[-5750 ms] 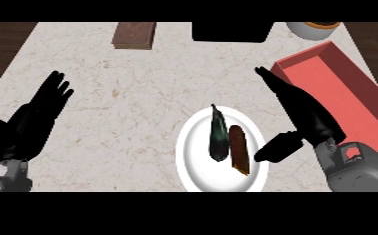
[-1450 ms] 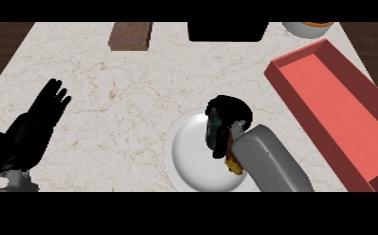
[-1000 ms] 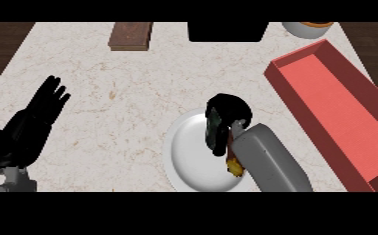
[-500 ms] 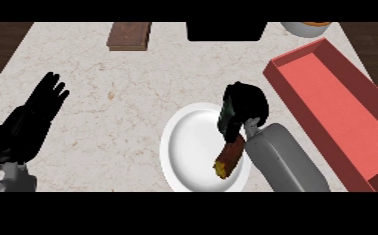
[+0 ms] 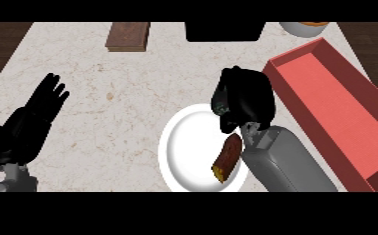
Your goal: Pick the eggplant from the plate and place it in the cardboard box
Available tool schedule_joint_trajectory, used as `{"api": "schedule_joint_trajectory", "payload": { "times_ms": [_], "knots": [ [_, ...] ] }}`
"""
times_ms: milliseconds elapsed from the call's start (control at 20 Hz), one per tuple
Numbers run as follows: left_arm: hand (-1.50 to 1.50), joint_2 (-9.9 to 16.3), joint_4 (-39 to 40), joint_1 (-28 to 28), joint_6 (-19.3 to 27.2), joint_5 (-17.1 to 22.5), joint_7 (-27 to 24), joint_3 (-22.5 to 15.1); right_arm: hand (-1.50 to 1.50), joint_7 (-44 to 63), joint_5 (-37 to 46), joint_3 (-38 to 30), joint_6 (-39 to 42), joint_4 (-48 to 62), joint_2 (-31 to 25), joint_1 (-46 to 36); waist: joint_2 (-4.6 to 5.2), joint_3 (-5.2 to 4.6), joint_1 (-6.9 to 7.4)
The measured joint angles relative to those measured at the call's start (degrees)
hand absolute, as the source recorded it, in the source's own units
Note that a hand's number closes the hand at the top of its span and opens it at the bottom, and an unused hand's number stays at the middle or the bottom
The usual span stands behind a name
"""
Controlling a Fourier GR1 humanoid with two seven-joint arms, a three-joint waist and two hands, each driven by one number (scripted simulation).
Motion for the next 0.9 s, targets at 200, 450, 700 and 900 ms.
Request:
{"api": "schedule_joint_trajectory", "payload": {
  "times_ms": [200,450,700,900],
  "knots": [
    [0.0,0.4,-0.5,0.8,-0.8,1.0,0.3,0.8,1.5,3.9,3.1,-1.2,2.5,-8.8,-0.2,-3.1,-0.07,-0.01,0.1],
    [0.0,0.0,-0.8,1.5,-0.8,0.6,-0.3,0.7,1.5,6.2,6.4,-6.4,5.3,-16.0,-1.5,-7.3,-0.05,-0.02,0.1],
    [0.0,-0.1,-1.4,1.4,-0.7,0.3,-0.2,0.6,1.5,6.2,8.2,-12.9,8.1,-19.2,-3.6,-9.9,0.04,-0.01,0.22],
    [0.0,-0.4,-1.0,1.2,-0.8,0.0,-0.5,0.4,1.5,3.9,7.9,-18.8,9.7,-17.8,-6.8,-10.3,0.19,-0.01,0.42]
  ]
}}
